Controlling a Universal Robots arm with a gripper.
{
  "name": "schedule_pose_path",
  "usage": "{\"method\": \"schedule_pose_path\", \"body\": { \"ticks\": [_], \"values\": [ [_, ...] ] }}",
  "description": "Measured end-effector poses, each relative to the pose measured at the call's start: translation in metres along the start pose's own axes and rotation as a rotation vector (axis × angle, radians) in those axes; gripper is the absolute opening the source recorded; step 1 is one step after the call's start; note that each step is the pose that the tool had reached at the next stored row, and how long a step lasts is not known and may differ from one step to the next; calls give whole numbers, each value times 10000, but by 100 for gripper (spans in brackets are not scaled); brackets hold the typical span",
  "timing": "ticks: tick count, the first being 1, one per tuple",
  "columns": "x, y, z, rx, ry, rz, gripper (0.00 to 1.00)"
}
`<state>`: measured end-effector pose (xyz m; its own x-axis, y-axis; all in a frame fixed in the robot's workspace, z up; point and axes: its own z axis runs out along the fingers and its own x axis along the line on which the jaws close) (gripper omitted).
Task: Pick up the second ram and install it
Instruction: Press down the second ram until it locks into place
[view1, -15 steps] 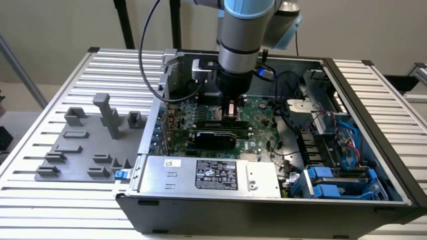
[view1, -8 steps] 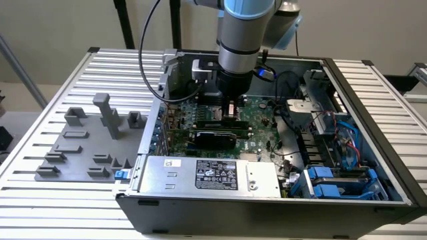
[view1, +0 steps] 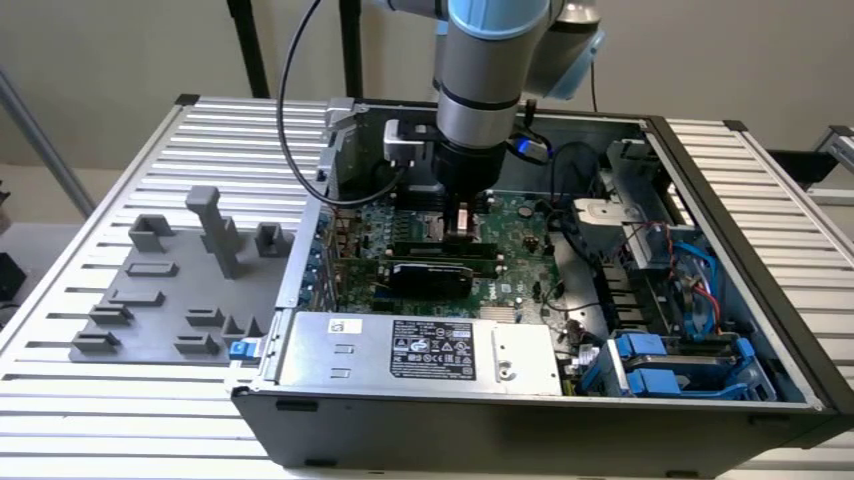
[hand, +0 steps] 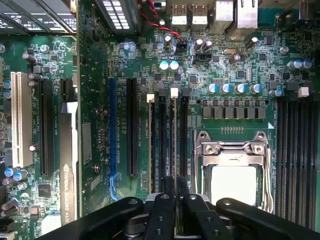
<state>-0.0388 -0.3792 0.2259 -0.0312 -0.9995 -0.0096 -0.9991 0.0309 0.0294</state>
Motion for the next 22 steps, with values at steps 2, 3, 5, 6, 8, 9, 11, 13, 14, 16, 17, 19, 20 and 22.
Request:
{"method": "schedule_pose_path", "body": {
  "ticks": [2,3,5,6,8,9,11,13,14,16,17,19,20,22],
  "values": [
    [1,0,3,0,1,0,0],
    [1,0,5,0,1,0,0],
    [1,0,10,1,0,0,0],
    [1,0,13,1,0,0,0],
    [1,0,13,-1,2,0,0],
    [1,0,13,-1,2,0,0],
    [1,0,14,0,1,0,0],
    [1,0,14,0,0,0,0],
    [1,0,14,0,-1,0,0],
    [1,0,15,1,-1,0,100],
    [1,0,14,0,-1,0,100],
    [1,0,14,0,0,0,100],
    [1,0,14,0,-1,-1,100],
    [2,2,-1,0,-4,-2,100]
  ]
}}
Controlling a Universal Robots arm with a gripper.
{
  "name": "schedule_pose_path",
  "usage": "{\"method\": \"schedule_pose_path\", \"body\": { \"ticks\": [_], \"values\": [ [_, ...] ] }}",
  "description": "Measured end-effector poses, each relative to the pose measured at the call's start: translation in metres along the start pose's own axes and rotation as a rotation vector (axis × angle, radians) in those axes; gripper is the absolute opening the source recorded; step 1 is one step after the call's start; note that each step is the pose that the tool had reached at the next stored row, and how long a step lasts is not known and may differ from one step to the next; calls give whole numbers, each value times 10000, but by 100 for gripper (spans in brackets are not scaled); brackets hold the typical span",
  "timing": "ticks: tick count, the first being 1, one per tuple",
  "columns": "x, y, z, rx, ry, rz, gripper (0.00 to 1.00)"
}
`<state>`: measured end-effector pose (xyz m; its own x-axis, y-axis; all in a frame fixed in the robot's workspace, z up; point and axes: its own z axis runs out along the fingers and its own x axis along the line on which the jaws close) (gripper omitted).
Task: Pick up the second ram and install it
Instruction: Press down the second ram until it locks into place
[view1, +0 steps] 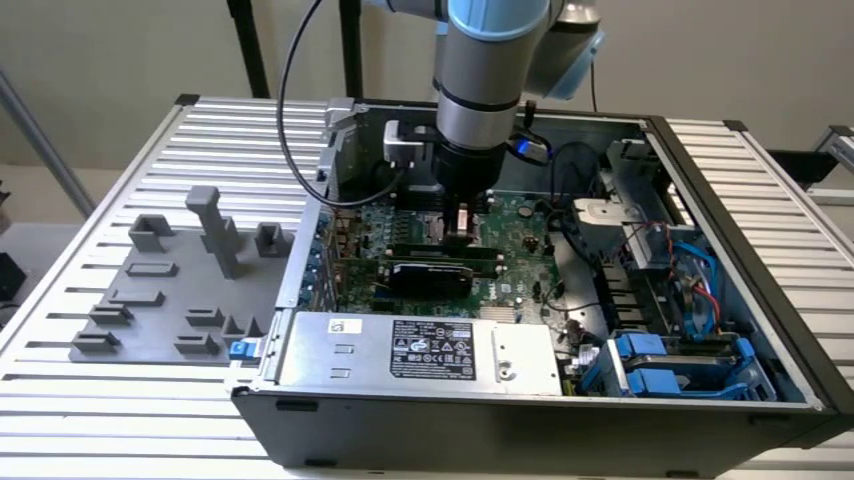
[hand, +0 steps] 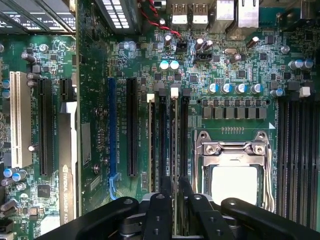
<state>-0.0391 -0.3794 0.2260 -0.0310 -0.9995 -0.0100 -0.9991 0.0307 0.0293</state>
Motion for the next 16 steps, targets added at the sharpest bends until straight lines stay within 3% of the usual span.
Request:
{"method": "schedule_pose_path", "body": {
  "ticks": [9,10,16],
  "values": [
    [-2,36,-226,6,-3,1,100],
    [-2,39,-227,8,-7,2,0],
    [-2,39,-228,8,-8,1,0]
  ]
}}
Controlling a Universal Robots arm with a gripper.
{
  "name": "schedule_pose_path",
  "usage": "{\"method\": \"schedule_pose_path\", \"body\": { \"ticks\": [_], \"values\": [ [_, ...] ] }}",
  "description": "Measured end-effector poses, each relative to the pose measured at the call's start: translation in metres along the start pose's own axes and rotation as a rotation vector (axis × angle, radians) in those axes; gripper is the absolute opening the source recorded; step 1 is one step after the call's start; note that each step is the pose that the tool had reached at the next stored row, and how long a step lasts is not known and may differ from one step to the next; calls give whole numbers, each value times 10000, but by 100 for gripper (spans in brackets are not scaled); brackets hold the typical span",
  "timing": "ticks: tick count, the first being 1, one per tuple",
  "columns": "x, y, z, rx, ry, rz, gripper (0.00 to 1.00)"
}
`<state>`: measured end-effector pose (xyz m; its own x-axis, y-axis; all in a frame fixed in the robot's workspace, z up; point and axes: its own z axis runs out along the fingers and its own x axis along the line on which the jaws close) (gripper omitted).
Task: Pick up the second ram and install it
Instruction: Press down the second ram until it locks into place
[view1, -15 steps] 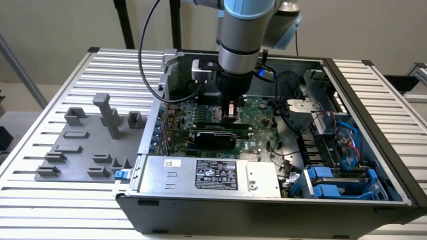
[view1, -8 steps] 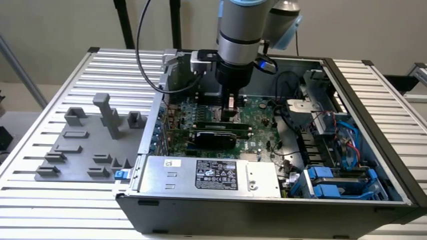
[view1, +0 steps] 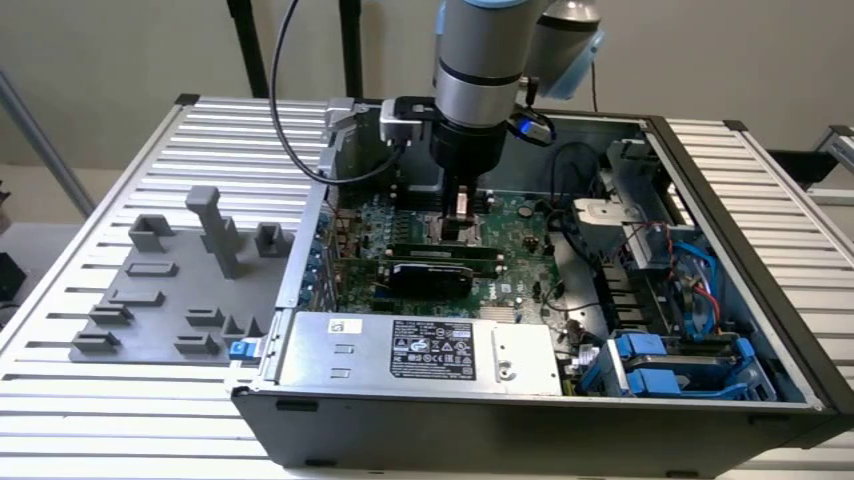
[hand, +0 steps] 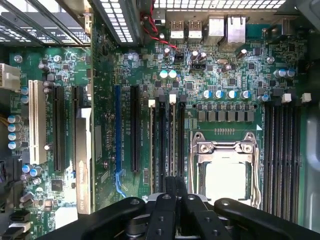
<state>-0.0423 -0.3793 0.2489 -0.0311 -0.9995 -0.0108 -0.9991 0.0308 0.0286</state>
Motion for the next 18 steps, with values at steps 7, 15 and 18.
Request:
{"method": "schedule_pose_path", "body": {
  "ticks": [7,15,18],
  "values": [
    [0,0,0,0,0,0,0],
    [1,-2,58,0,0,1,0],
    [1,-10,113,1,-1,0,0]
  ]
}}
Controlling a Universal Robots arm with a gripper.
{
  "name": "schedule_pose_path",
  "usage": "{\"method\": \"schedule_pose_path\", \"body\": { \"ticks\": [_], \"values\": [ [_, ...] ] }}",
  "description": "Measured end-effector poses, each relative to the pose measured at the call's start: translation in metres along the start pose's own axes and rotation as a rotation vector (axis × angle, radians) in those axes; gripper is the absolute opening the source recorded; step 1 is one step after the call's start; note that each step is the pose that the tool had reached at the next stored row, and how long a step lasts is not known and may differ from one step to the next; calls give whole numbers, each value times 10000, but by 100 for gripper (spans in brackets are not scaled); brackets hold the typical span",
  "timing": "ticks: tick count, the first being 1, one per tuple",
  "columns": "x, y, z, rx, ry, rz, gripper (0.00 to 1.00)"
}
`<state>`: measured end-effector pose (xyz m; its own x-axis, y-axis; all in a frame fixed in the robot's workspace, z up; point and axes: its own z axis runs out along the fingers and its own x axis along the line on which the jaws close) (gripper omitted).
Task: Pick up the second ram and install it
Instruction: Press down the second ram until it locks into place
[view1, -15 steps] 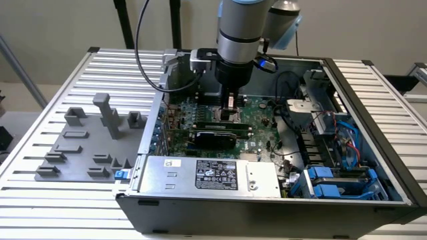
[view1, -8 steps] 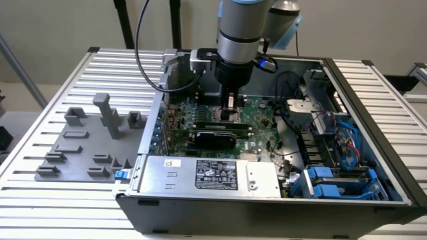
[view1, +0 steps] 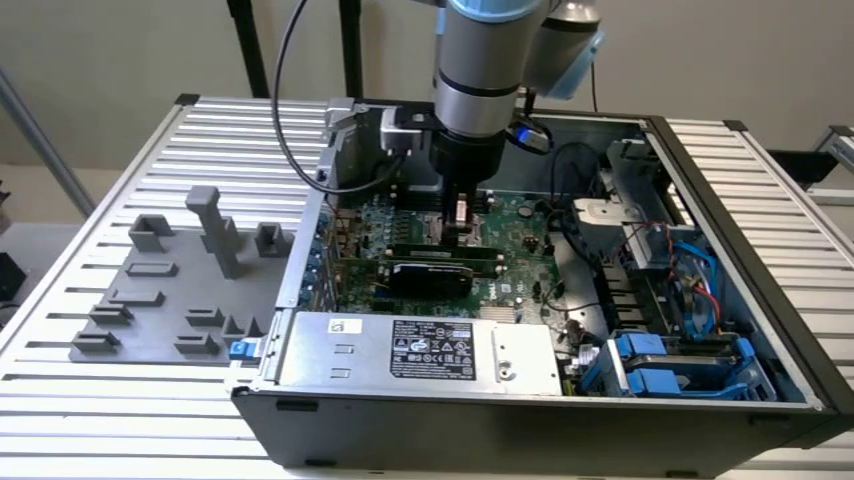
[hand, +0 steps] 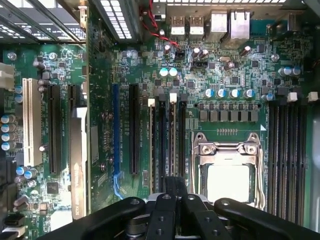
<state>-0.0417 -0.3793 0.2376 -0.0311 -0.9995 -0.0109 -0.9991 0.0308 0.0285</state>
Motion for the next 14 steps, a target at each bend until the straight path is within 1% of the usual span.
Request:
{"method": "schedule_pose_path", "body": {
  "ticks": [4,6,8,10,11,12,14],
  "values": [
    [0,-10,60,0,-1,1,0],
    [3,-10,90,-7,18,0,0],
    [3,-11,123,-6,12,0,0],
    [3,-12,132,-2,6,0,0],
    [3,-11,116,-1,-1,0,0],
    [-1,-12,84,10,-26,0,0],
    [-1,-9,-9,2,-15,1,0]
  ]
}}
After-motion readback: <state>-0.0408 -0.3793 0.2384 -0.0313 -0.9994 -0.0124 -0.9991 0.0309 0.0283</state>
